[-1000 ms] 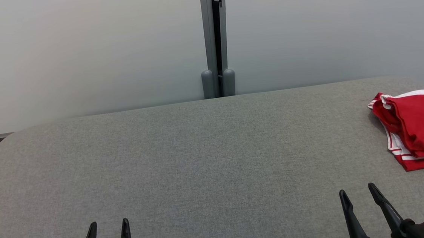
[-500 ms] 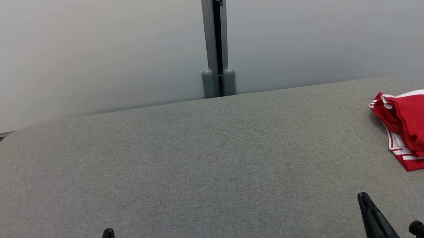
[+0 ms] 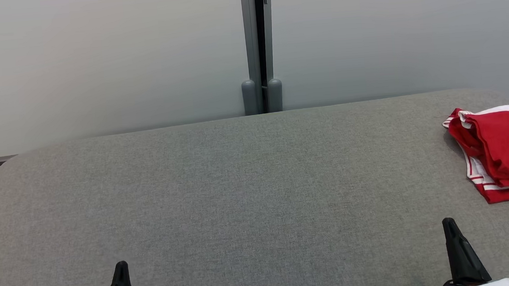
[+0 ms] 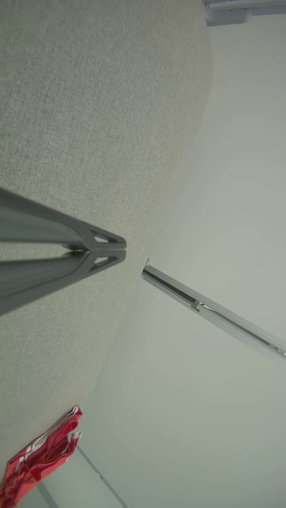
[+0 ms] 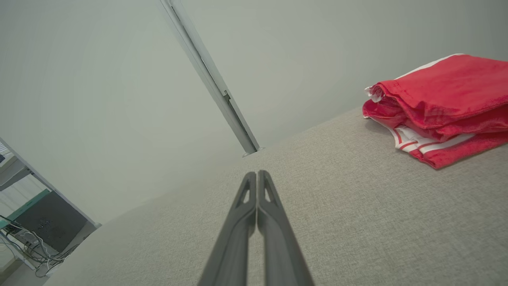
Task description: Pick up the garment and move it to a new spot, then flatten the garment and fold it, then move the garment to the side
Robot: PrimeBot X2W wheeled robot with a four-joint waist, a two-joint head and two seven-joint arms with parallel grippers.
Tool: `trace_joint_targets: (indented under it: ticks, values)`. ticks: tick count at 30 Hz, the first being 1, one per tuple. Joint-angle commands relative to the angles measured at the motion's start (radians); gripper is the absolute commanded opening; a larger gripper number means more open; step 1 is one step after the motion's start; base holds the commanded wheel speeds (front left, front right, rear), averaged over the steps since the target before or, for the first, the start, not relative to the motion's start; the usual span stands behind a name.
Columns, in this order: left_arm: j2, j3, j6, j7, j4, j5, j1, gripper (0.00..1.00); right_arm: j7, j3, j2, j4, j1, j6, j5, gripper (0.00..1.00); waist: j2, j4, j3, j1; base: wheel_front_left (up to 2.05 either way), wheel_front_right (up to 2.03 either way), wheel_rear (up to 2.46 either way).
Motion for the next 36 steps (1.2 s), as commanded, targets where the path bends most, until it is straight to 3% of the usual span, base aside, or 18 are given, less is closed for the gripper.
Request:
trace_joint_targets:
  ticks: [1, 36]
  values:
    - [0.012, 0.008, -0.01, 0.007, -0.005, -0.05, -0.038, 0.0, 0.01, -0.011, -0.006, -0.01, -0.032, 0.0, 0.05, 0.0, 0.0, 0.0, 0.001, 0.0, 0.0, 0.0, 0.0]
    - [0.026, 0.051, -0.063, 0.114, 0.07, -0.531, -0.166, 0.0, 0.122, -0.081, 0.003, 0.026, -0.122, 0.0, 0.523, 0.0, 0.0, -0.003, 0.027, 0.0, 0.0, 0.0, 0.0]
